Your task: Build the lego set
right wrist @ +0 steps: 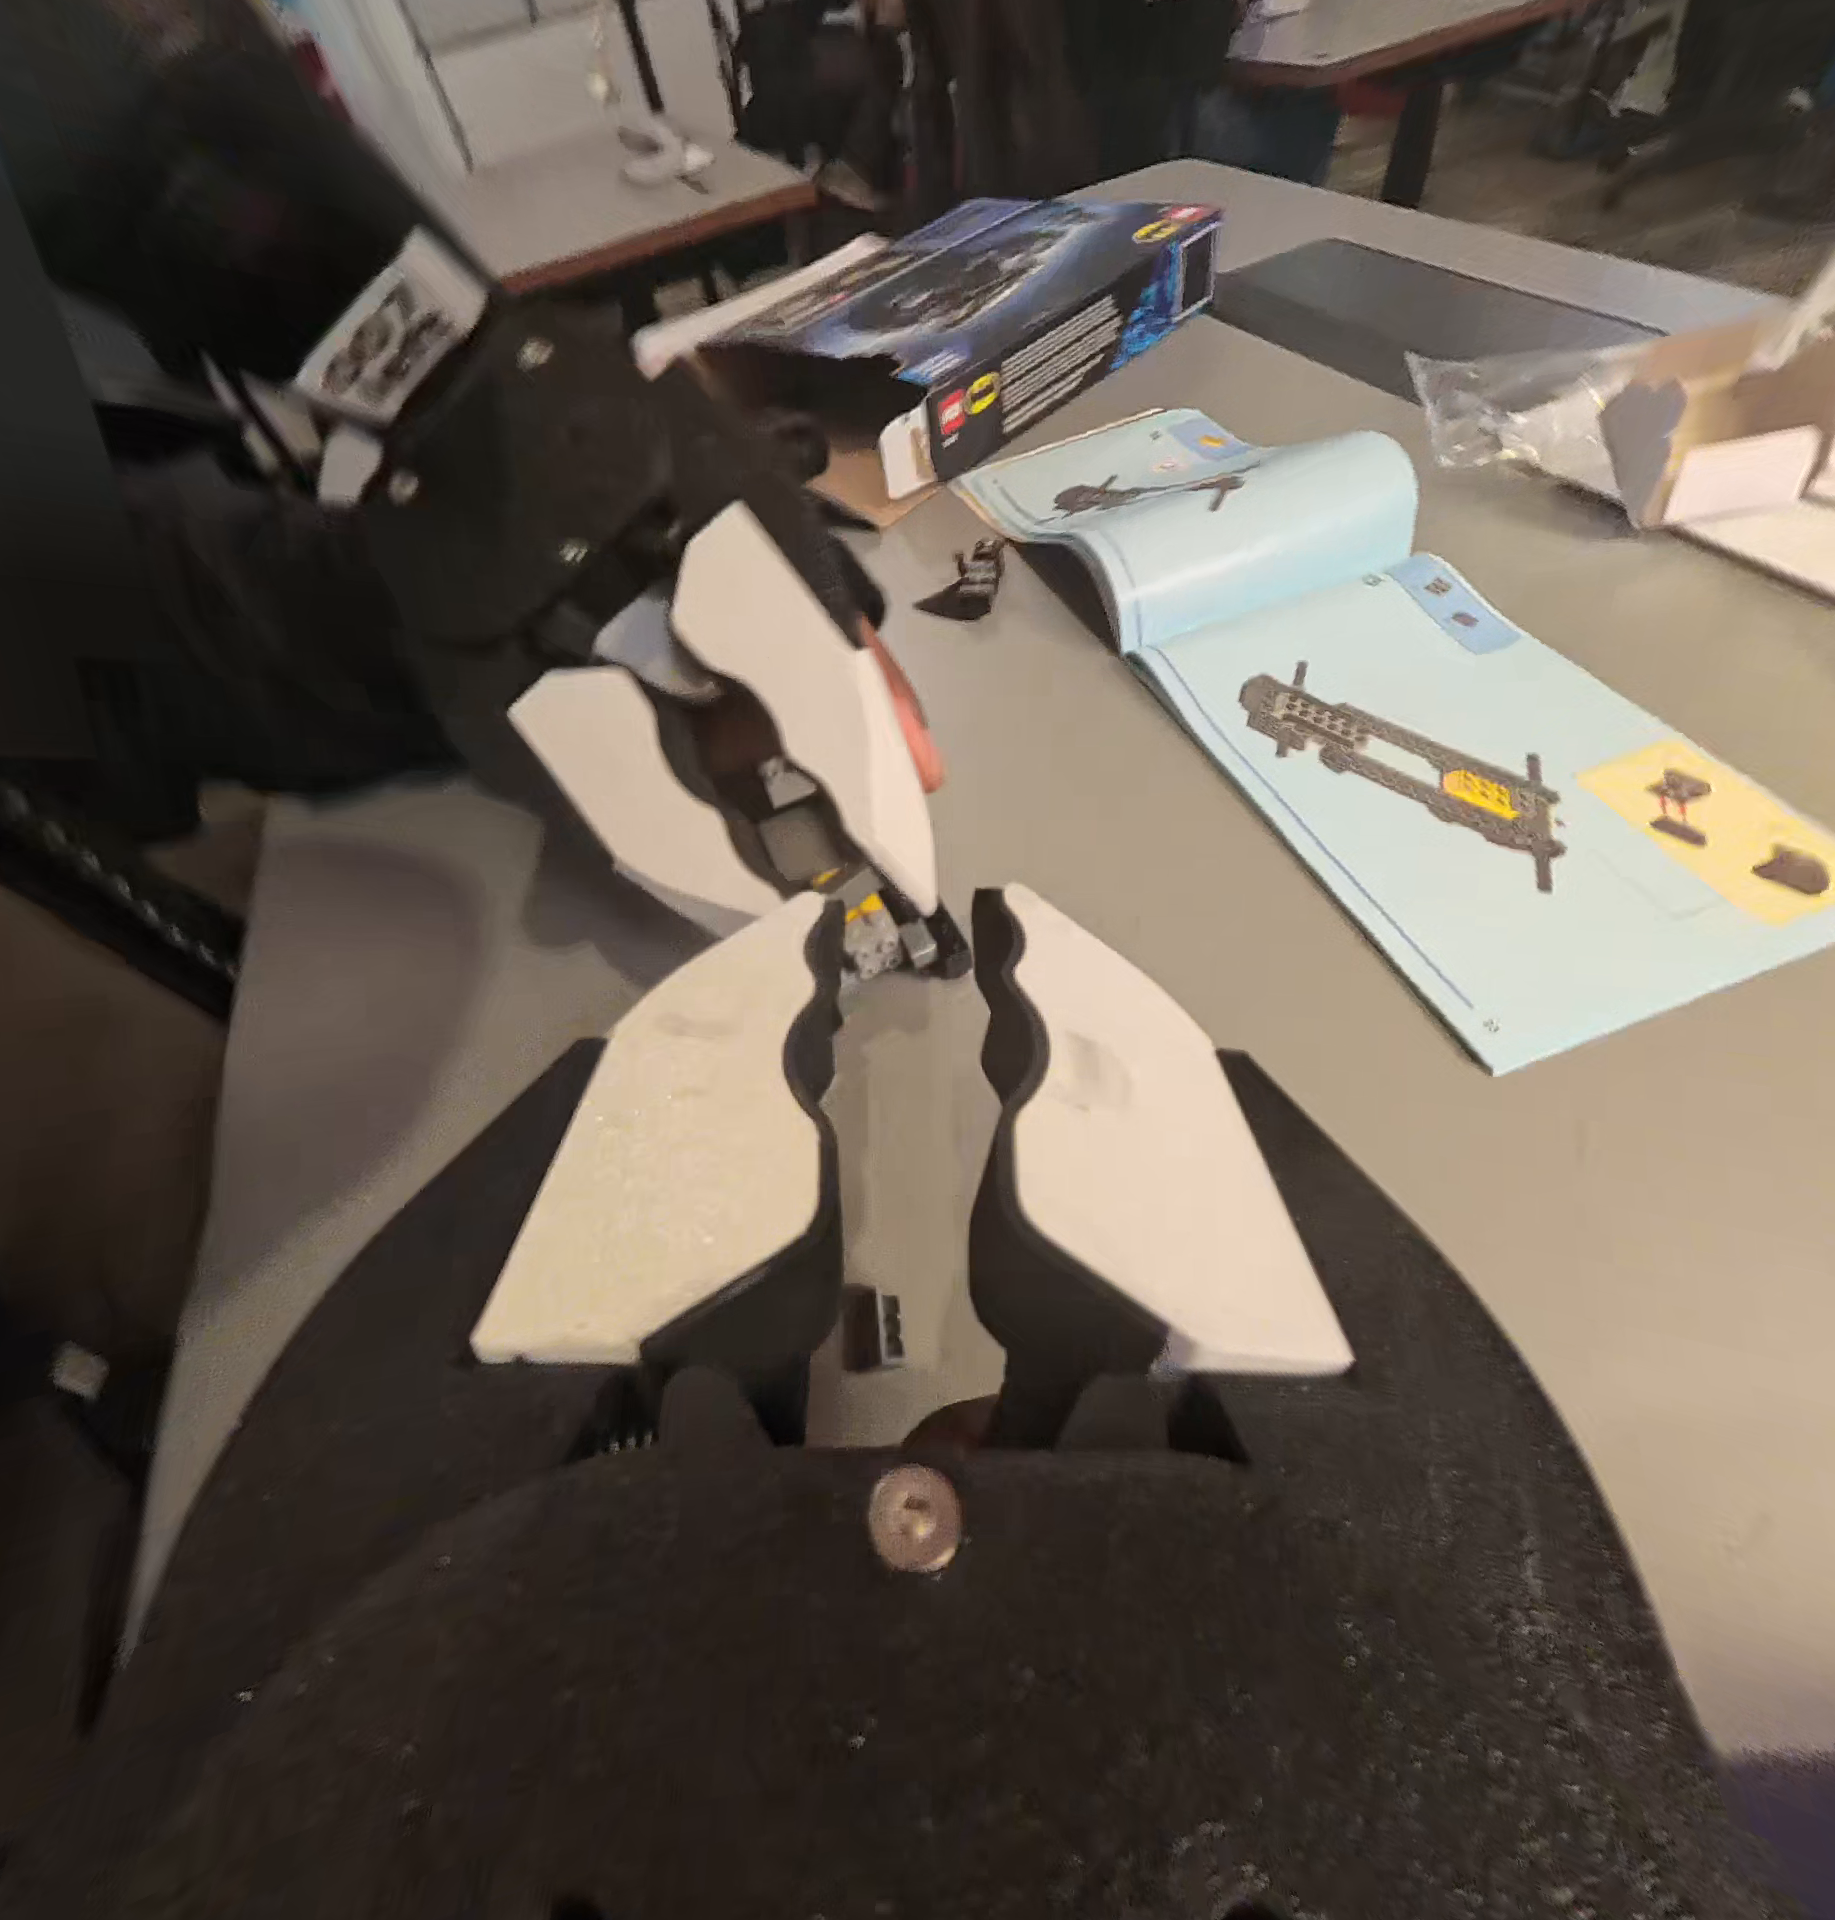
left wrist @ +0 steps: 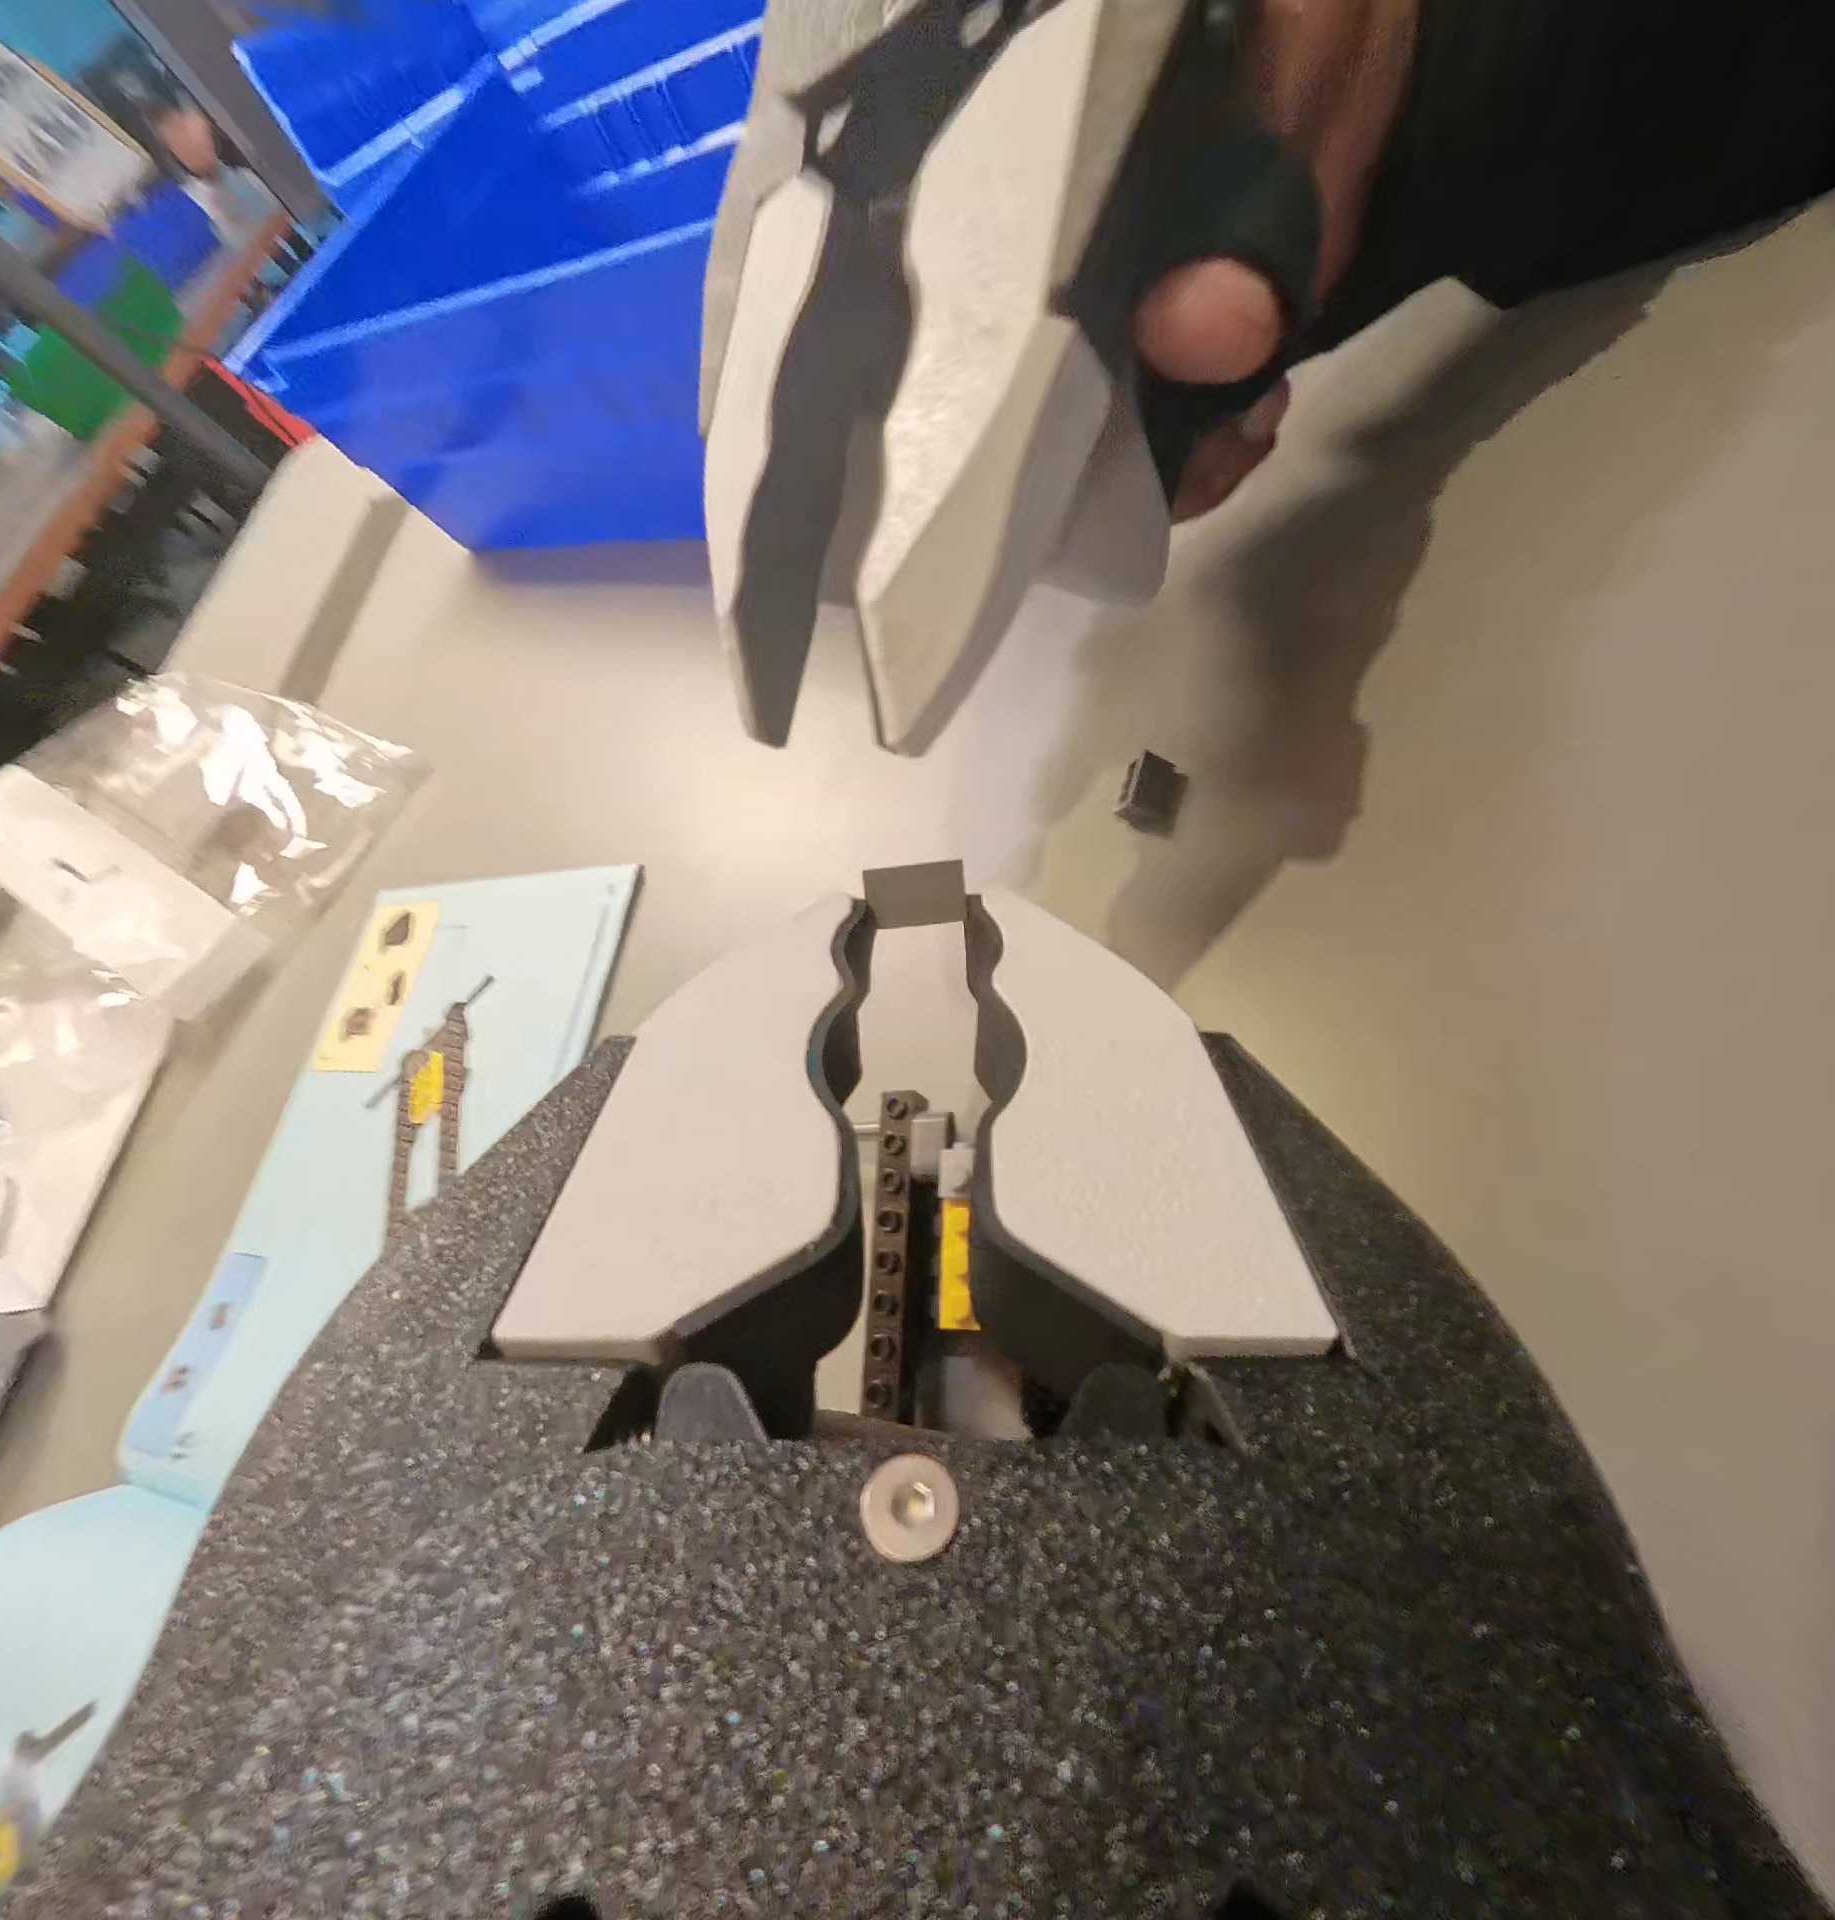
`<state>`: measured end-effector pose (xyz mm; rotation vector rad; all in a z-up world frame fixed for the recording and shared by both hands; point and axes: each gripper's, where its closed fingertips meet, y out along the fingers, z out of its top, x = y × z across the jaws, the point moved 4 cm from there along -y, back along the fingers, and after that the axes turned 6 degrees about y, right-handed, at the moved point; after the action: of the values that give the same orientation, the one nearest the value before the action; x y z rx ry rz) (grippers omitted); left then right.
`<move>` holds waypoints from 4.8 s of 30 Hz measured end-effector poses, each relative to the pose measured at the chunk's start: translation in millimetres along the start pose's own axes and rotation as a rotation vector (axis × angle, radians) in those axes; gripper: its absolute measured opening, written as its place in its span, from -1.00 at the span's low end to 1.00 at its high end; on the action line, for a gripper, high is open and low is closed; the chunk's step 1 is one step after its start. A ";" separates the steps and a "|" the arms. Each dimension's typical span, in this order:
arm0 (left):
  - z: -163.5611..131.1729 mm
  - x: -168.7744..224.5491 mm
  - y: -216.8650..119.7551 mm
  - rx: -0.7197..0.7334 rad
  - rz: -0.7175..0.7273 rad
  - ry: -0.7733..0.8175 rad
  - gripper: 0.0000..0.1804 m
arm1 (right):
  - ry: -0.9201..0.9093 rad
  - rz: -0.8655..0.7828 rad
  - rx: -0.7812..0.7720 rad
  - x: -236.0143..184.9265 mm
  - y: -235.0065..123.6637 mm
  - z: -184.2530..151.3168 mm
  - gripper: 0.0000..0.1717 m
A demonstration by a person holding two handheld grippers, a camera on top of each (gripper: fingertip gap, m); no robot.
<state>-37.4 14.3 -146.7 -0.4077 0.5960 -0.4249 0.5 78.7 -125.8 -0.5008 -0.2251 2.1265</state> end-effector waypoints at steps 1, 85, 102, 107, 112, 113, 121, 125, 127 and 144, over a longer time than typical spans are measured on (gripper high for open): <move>-0.2 0.9 0.7 -0.004 -0.022 -0.024 -0.81 | -0.059 0.008 -0.019 -3.5 0.0 -2.3 -0.72; -32.3 15.4 -9.7 -0.222 -0.357 -0.207 -0.42 | -0.102 0.113 -0.118 -12.9 6.2 -22.6 -0.82; 5.9 3.1 -22.1 0.167 -0.377 -0.339 -0.41 | -0.055 0.177 -0.040 -23.7 2.0 -8.7 -0.82; -1.1 5.5 -18.9 0.107 -0.380 -0.337 -0.41 | -0.072 0.166 -0.064 -21.8 2.7 -13.8 -0.82; -23.2 14.8 -10.2 -0.124 -0.350 -0.242 -0.41 | -0.050 0.149 -0.065 -16.1 1.1 -14.5 -0.82; -29.5 19.0 -7.4 -0.183 -0.349 -0.206 -0.41 | -0.053 0.144 -0.072 -15.5 1.9 -15.9 -0.82; -40.7 34.5 -3.5 -0.350 -0.354 -0.081 -0.41 | -0.113 0.096 -0.139 -13.6 11.4 -30.4 -0.82; -34.9 22.4 -12.9 -0.289 -0.322 -0.134 -0.35 | -0.127 0.083 -0.132 -11.7 11.0 -30.3 -0.82; -24.8 11.2 -17.2 -0.191 -0.304 -0.242 -0.37 | -0.136 0.072 -0.137 -10.7 11.1 -31.8 -0.82; 5.5 -5.5 -6.7 0.194 -0.552 -1.075 -0.67 | -0.274 0.062 0.057 -24.3 0.4 -13.7 -0.82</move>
<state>-39.9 12.7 -136.8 -0.5415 -0.6181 -0.6967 18.4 58.2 -131.7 -0.1838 -0.3055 2.2522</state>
